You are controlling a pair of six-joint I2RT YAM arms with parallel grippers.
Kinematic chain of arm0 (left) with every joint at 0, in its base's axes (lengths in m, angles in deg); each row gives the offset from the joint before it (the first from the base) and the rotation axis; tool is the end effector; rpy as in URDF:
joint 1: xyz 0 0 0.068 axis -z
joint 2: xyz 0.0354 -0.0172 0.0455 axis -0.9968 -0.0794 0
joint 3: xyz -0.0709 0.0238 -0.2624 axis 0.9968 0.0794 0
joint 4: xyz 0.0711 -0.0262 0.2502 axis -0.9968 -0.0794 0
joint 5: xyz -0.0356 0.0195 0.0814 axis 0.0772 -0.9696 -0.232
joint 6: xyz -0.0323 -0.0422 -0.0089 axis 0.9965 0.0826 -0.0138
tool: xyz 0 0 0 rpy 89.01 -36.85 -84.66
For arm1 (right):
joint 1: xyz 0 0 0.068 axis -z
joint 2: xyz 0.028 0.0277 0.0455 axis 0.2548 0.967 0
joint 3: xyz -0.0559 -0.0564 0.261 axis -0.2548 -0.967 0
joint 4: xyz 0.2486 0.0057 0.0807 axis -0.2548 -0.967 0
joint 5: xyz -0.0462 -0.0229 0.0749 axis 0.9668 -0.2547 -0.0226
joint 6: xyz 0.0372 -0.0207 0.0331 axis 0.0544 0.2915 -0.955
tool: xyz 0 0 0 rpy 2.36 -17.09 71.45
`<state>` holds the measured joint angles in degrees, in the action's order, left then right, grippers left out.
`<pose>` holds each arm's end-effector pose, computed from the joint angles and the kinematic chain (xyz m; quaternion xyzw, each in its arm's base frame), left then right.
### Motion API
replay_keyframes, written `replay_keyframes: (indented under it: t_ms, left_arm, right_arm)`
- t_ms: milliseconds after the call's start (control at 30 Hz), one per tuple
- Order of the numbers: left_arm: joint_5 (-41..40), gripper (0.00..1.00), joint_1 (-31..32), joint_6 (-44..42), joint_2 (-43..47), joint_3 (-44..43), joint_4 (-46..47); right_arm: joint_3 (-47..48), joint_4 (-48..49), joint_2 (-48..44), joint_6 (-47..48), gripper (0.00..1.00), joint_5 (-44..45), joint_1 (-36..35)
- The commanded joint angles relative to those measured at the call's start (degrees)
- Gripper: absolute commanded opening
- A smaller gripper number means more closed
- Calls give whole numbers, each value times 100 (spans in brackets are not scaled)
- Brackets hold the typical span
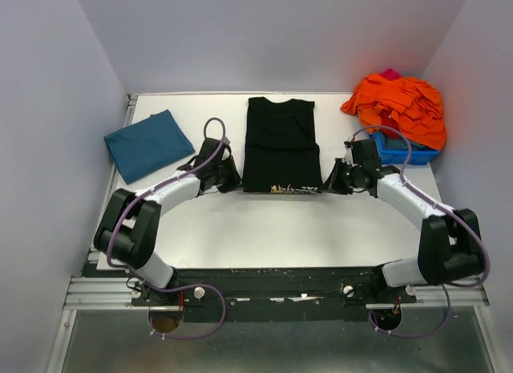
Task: Fold and stack the t-shirts
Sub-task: Fold the long partially folded tshirt into a neat square
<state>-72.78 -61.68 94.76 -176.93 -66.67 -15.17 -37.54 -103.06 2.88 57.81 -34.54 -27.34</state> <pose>0.2981 -0.1422 0.1793 -0.1173 0.9205 -0.3058 0.2130 0.2808 0.0736 0.1945 0.0890 0.9391 0.2404 0.2287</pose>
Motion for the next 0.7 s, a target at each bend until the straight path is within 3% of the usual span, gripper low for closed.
replay_keyframes:
  t_ms: [0,300,400,567,667]
  left_arm:
    - [-287,0,101,-362,963,355,-857]
    - [-207,0,874,121,2062,804,-1367]
    - [-190,0,928,314,2397,621,-1411]
    - [-462,0,867,-36,2073,-521,-1912]
    - [-252,0,578,-98,1608,-988,-1711]
  right_arm:
    - [-390,-630,-1031,197,1,-199,-17]
    - [-821,-1579,-2877,100,1,-630,-34]
    - [-655,-1817,-3239,56,1,-367,-34]
    - [232,-1923,-2758,65,1,396,-25]
    - [899,-1844,-2082,74,1,793,53]
